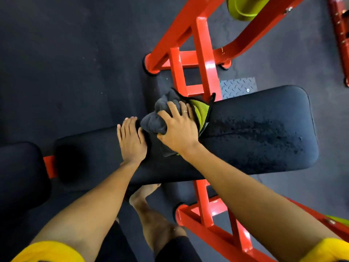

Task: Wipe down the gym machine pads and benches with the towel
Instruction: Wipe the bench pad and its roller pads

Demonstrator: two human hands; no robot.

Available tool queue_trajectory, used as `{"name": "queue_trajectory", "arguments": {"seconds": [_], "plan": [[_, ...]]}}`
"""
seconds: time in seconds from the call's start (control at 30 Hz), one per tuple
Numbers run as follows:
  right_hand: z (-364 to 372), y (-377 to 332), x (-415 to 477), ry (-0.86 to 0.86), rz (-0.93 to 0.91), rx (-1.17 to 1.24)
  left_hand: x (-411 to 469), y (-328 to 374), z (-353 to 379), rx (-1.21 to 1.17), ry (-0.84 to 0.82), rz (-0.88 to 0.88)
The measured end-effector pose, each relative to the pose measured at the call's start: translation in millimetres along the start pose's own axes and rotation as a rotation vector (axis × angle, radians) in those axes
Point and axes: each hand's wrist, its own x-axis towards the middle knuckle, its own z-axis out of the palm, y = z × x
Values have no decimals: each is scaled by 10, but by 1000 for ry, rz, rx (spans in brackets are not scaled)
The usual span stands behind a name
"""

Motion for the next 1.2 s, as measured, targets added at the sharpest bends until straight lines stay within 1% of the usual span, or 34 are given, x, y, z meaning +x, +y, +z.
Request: {"name": "queue_trajectory", "arguments": {"seconds": [0.03, 0.1, 0.17, 0.27, 0.33, 0.43, 0.5, 0.57, 0.6, 0.67, 0.73, 0.83, 0.9, 1.0, 1.03, 1.1, 1.2], "plan": [[23, 79, -151, 49, -24, 5, -5, -4, -12, -9, -16, -1], [-10, 314, -424, 144, -14, -10, 5, 40, -48, -38, -61, 24], [-121, 533, -492, 220, 77, -52, 40, 118, -80, -82, -107, 80], [-227, 520, -275, 223, 244, -50, 71, 277, -73, -109, -146, 153], [-119, 316, -189, 242, 287, -5, 81, 359, -59, -94, -149, 155], [102, 128, -475, 249, 222, 6, 78, 364, -59, -69, -145, 182], [203, 141, -879, 243, 172, -18, 88, 335, -72, -66, -164, 220], [270, 230, -1244, 268, 175, -46, 92, 347, -85, -69, -181, 234], [266, 296, -1372, 291, 204, -54, 95, 371, -94, -77, -188, 244], [167, 463, -1452, 356, 332, -66, 96, 457, -96, -104, -206, 263], [4, 565, -1297, 423, 500, -45, 97, 535, -99, -108, -216, 277], [-42, 367, -939, 437, 674, 20, 80, 564, -54, -70, -218, 286], [96, 125, -859, 426, 675, 72, 72, 564, -12, -50, -206, 297], [367, -132, -1127, 387, 552, 93, 69, 561, 15, -30, -166, 319], [443, -158, -1267, 390, 537, 90, 66, 572, 18, -31, -159, 322], [557, -143, -1539, 446, 600, 101, 59, 595, 8, -45, -165, 323], [522, 90, -1686, 585, 817, 134, 65, 695, 17, -76, -186, 372]]}}
